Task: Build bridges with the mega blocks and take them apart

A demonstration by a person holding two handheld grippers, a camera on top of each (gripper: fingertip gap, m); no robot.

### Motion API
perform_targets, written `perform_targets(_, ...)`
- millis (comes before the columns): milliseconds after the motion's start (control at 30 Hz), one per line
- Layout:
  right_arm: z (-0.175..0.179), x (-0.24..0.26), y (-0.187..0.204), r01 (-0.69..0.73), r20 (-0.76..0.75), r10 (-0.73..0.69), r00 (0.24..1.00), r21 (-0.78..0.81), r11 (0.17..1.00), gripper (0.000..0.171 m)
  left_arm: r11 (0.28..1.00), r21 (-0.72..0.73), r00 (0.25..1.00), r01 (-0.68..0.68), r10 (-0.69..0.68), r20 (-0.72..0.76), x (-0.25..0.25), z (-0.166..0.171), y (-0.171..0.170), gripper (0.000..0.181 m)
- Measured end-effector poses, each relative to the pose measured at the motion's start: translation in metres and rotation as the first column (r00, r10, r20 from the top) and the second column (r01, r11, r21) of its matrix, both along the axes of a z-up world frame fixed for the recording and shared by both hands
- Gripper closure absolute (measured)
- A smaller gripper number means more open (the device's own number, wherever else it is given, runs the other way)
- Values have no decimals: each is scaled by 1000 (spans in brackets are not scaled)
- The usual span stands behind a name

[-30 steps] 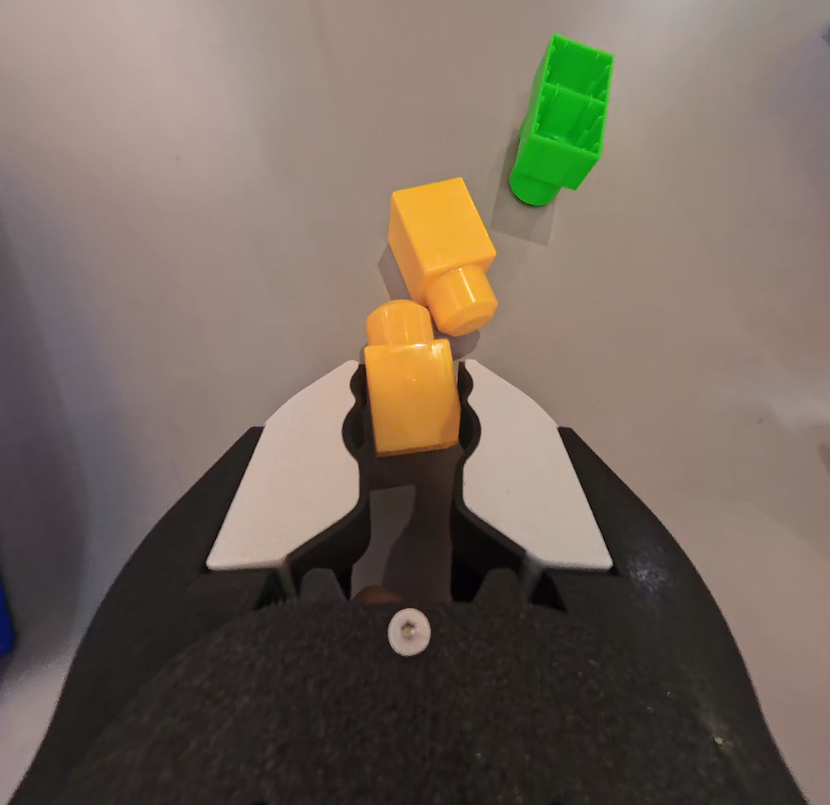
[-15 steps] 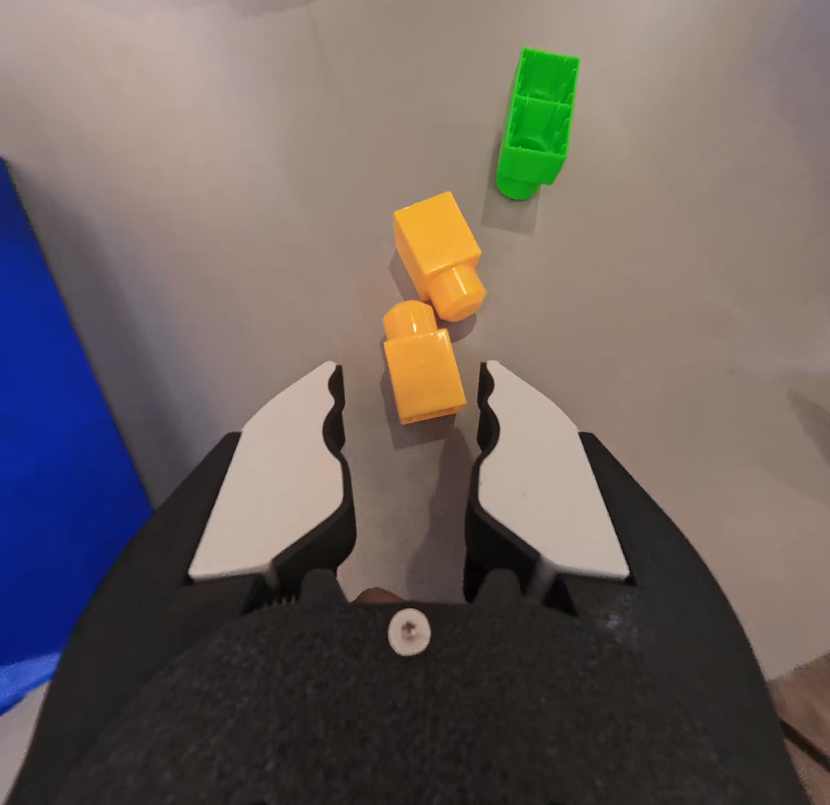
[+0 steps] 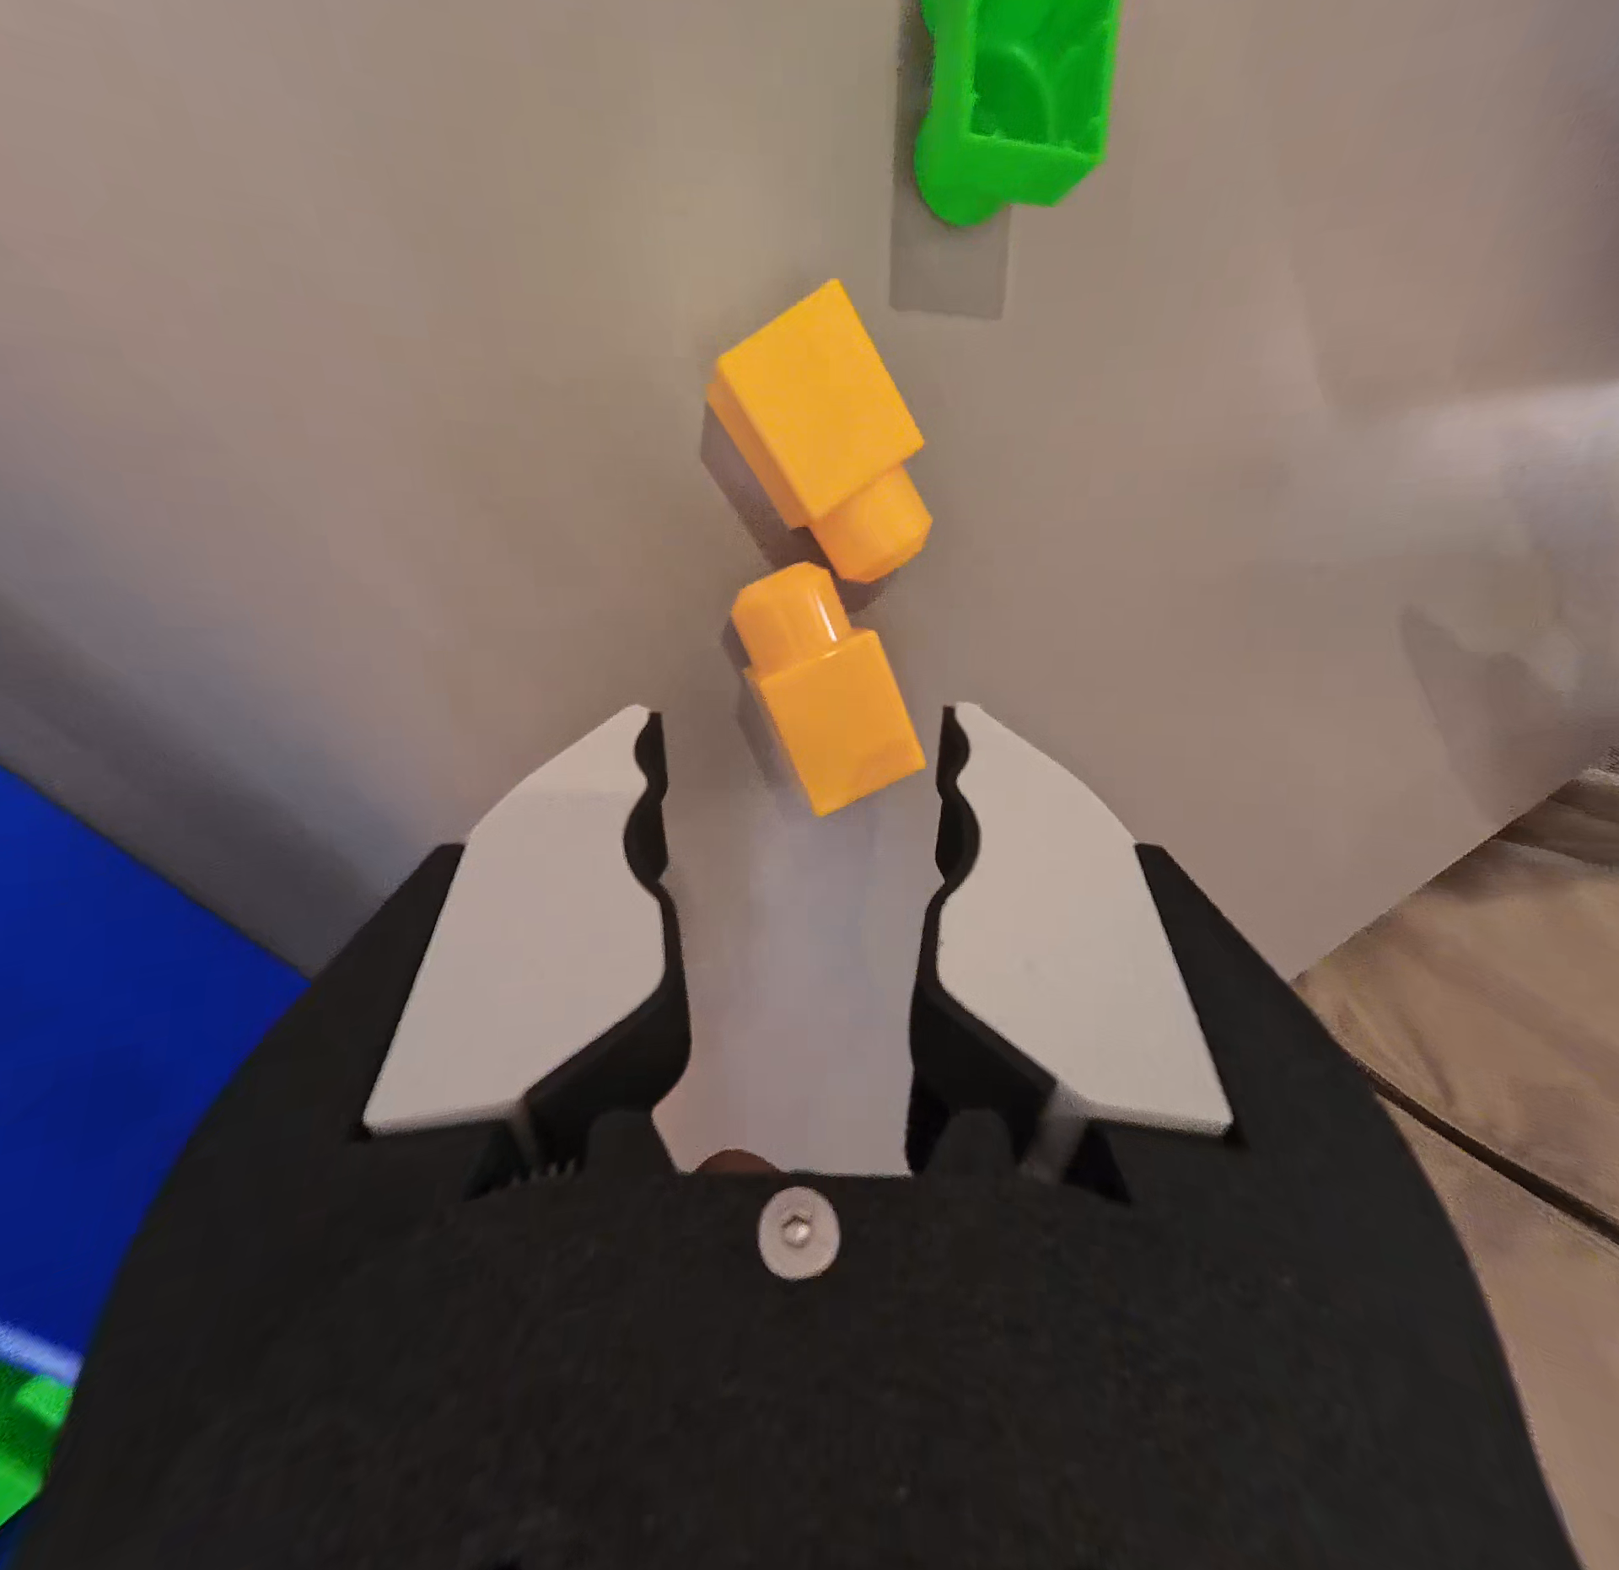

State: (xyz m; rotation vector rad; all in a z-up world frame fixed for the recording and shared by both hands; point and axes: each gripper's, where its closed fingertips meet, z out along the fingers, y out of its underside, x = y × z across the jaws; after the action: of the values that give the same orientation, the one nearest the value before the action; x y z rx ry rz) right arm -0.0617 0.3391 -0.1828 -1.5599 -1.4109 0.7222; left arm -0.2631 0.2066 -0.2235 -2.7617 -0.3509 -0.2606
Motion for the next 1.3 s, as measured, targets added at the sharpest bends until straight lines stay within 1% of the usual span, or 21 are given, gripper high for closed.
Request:
perform_targets(67,1,1,0,0,-3,0,1000,0,1000,110,999,-43,1000,7,-6,15,-2,-3,1,124)
perform_targets(167,1,1,-1,-3,-3,3,1000,0,1000,110,990,-128,996,54,-63,-66,-9,-13,3,124)
perform_targets(200,2,1,-1,-4,-4,4,1000,0,1000,110,985,-156,994,70,-82,-71,-8,-16,3,124)
perform_targets(367,2,2,0,-7,-9,7,1000,-10,1000,110,968,-228,994,105,-100,31,15,-28,12,121)
perform_targets(500,2,3,1,-7,-11,7,1000,-14,1000,110,953,-283,994,111,-103,43,18,-40,9,124)
perform_targets(533,2,3,1,-7,-12,6,1000,-15,1000,110,950,-292,993,114,-109,33,17,-42,9,125)
perform_targets(633,2,3,2,-7,-11,6,1000,-18,1000,110,946,-301,992,125,-121,30,17,-43,8,142)
perform_targets(833,0,3,2,-5,-5,5,1000,-18,1000,110,944,-294,988,150,-156,1,13,-44,9,144)
perform_targets(900,1,4,3,-3,-6,3,1000,-16,1000,110,955,-253,987,154,-162,-8,13,-43,10,144)
perform_targets(1000,0,5,5,2,-7,-2,1000,-17,1000,110,978,-148,987,145,-153,-41,13,-40,14,144)
perform_targets(1067,0,5,5,3,-6,-3,1000,-16,1000,110,991,-41,990,130,-132,-53,17,-35,18,144)
perform_targets(1133,0,4,5,1,-8,-1,1000,-17,1000,110,994,43,991,100,-96,-98,16,-31,18,144)
perform_targets(1233,-1,2,2,-7,-11,7,1000,-15,1000,110,974,216,989,66,-35,-144,20,-23,24,144)
perform_targets(1300,-1,1,0,-13,-9,13,1000,-11,1000,110,945,323,988,50,0,-156,25,-18,28,144)
